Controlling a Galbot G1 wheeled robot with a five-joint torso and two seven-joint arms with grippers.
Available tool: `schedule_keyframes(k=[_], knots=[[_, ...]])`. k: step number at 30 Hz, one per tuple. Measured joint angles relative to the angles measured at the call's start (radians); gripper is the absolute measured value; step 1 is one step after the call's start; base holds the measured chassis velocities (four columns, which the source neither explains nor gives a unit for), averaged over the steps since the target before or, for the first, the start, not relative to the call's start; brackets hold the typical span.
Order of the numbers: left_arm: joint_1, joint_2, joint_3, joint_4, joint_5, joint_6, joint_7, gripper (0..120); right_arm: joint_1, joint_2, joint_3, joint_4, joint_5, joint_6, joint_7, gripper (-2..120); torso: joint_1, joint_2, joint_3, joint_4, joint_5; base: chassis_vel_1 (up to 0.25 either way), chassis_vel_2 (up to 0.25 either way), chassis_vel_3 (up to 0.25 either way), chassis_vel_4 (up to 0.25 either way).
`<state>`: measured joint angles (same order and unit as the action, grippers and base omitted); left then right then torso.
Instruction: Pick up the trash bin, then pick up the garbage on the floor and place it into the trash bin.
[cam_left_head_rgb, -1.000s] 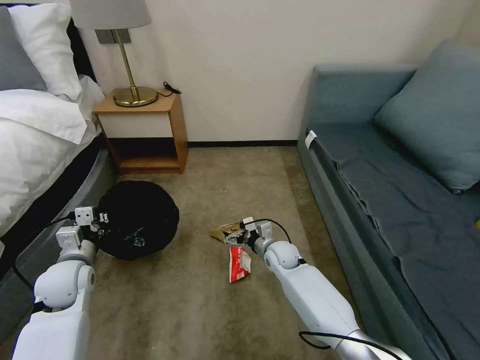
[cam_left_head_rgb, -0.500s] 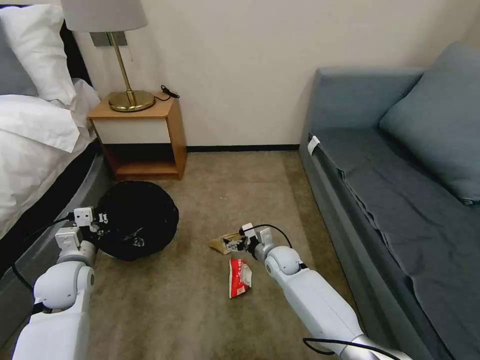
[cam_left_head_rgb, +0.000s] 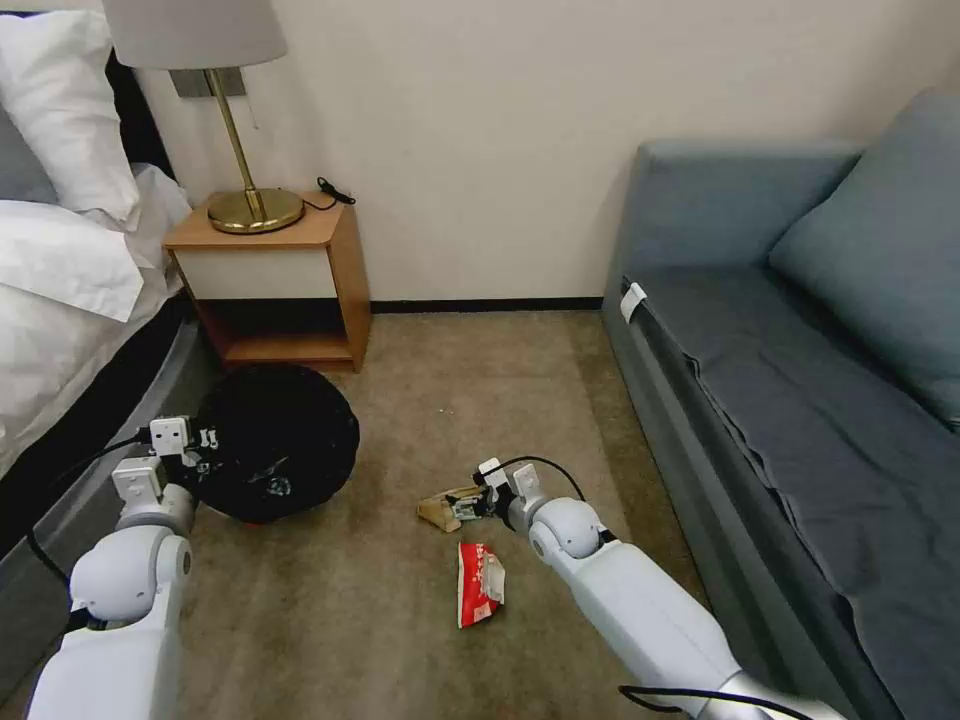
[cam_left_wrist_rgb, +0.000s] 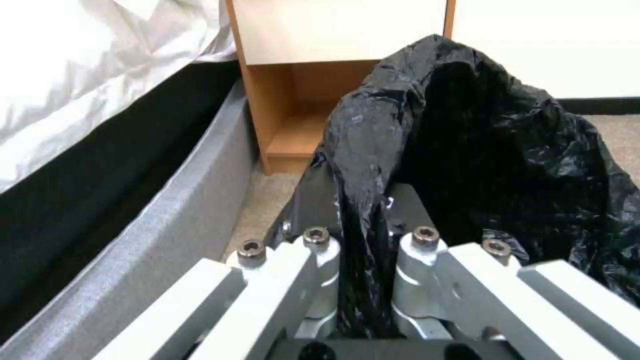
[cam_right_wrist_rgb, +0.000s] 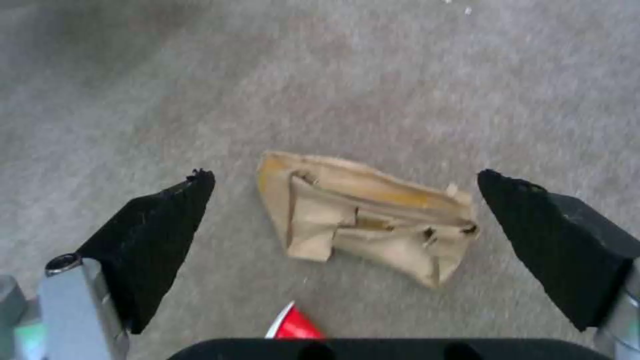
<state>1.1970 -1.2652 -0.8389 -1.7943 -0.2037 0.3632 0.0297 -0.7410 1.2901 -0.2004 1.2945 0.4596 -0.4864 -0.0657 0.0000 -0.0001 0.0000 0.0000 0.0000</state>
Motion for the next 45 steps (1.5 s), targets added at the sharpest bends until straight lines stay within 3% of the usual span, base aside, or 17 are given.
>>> schedule_keyframes(k=[6,9,20,26,45], knots=[[0.000,0.006,0.003,0.000,0.004,0.000,0.000,5,-0.002,-0.051,-0.049,0.072,0.092,-0.113,0.065,100,0.000,0.000,0.000,0.0000,0.0000,-0.007,0.009,0.008,-0.004],[0.001,0.007,0.009,0.000,0.009,0.001,0.000,5,0.016,-0.092,-0.102,0.119,0.200,-0.233,0.149,100,0.000,0.000,0.000,-0.0001,-0.0001,0.000,0.000,0.000,0.000],[0.015,0.016,0.006,0.000,0.010,0.001,0.001,5,0.043,-0.131,-0.179,0.135,0.369,-0.258,0.230,100,0.000,0.000,0.000,0.0002,-0.0001,0.000,0.000,0.000,0.000],[0.020,0.018,0.004,0.005,0.009,-0.003,0.001,5,-0.004,-0.125,-0.183,0.108,0.324,-0.256,0.208,100,0.000,0.000,0.000,-0.0001,0.0000,0.000,0.000,0.000,0.000],[0.026,0.002,0.008,0.020,0.011,-0.018,0.004,5,-0.037,0.003,-0.127,-0.098,0.139,-0.250,0.106,100,0.000,0.000,0.000,0.0001,-0.0001,0.000,0.000,0.000,0.000]])
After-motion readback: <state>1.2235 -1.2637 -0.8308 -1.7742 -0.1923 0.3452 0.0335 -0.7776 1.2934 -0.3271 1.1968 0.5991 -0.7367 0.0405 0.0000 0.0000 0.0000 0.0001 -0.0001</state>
